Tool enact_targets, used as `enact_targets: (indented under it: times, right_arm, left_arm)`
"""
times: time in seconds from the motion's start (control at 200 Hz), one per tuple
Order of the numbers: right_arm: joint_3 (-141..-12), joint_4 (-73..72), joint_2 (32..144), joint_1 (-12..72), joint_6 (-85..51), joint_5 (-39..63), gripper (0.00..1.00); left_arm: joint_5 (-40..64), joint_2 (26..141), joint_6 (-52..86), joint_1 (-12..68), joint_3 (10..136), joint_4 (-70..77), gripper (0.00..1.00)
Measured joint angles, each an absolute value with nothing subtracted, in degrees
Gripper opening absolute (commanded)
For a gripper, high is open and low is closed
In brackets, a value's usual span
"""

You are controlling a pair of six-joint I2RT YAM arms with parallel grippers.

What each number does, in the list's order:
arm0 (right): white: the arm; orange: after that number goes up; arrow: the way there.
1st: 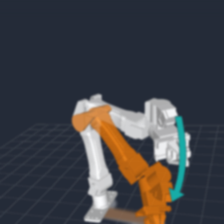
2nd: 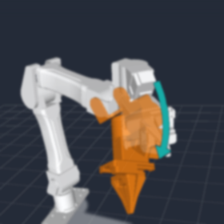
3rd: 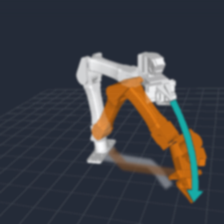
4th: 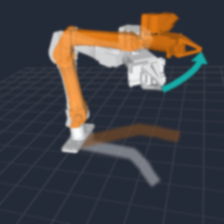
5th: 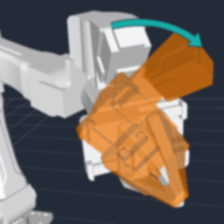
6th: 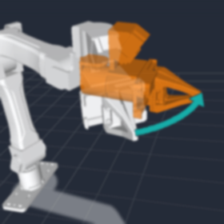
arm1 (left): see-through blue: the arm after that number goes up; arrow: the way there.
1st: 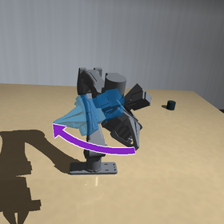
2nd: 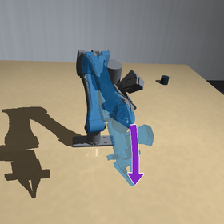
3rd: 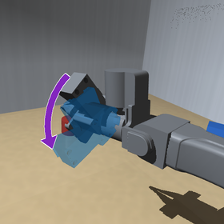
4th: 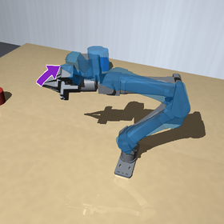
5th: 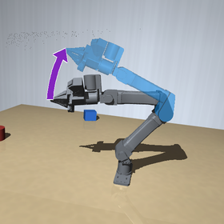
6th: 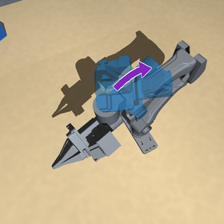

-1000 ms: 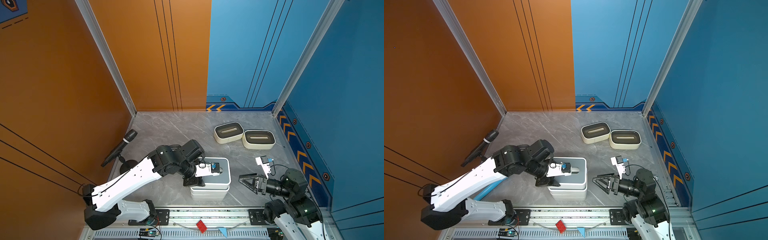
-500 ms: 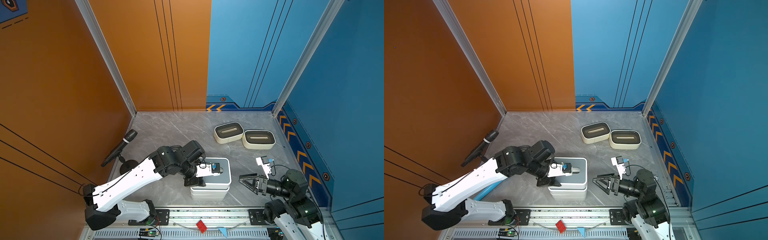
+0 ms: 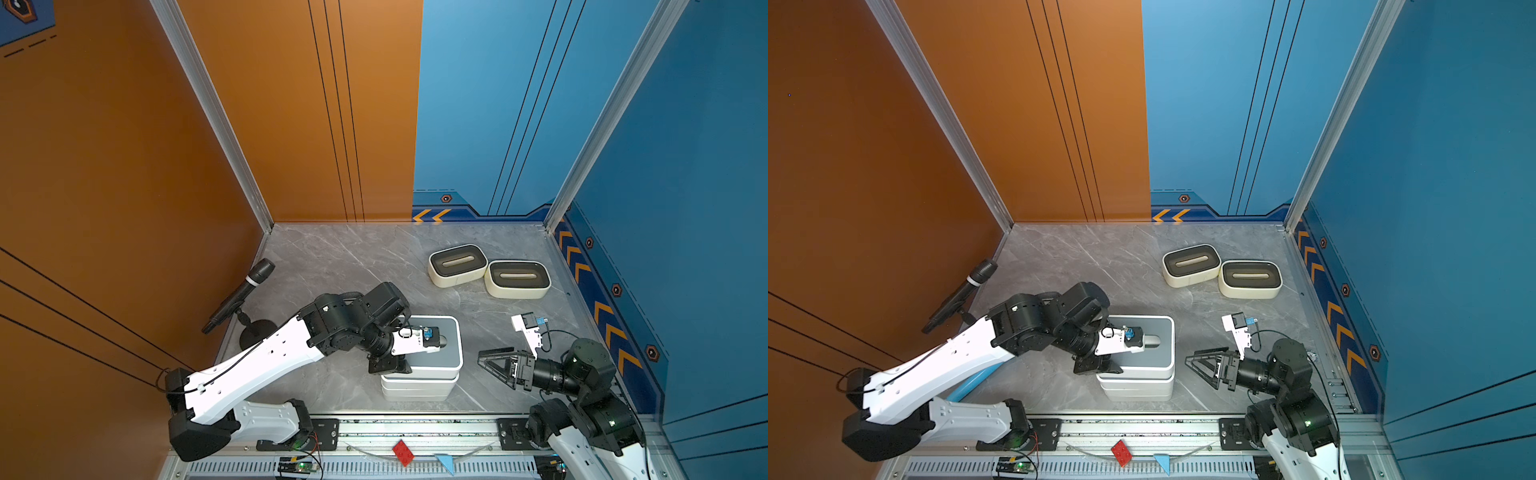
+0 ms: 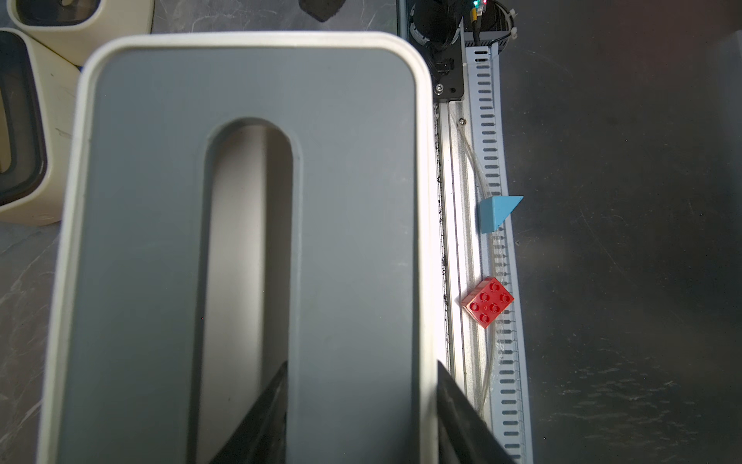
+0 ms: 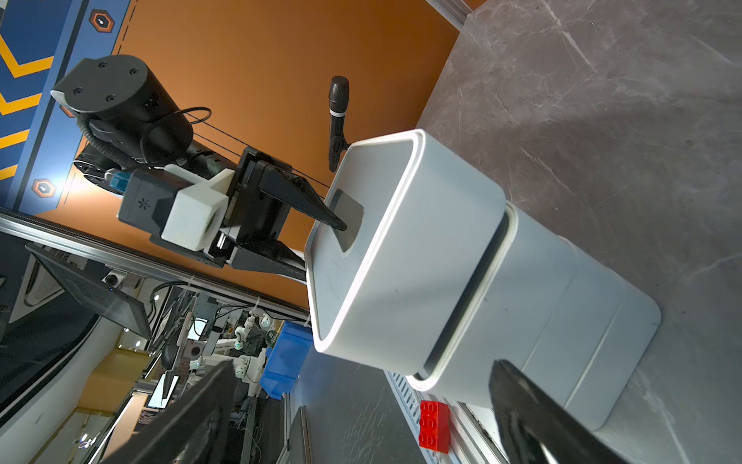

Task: Stack the tissue boxes
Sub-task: Place the tissue box at the tissue box.

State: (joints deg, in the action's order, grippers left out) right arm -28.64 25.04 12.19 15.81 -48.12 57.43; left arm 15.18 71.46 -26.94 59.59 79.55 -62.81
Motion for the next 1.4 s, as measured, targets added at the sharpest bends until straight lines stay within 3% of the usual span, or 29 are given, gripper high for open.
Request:
enact_targets:
  times: [1.397]
  right_arm:
    - [-28.1, 25.0, 12.0, 16.2, -49.0, 57.4, 1.00]
  left_arm:
    - [15.2, 71.4, -26.5, 60.1, 78.1, -61.8, 0.46]
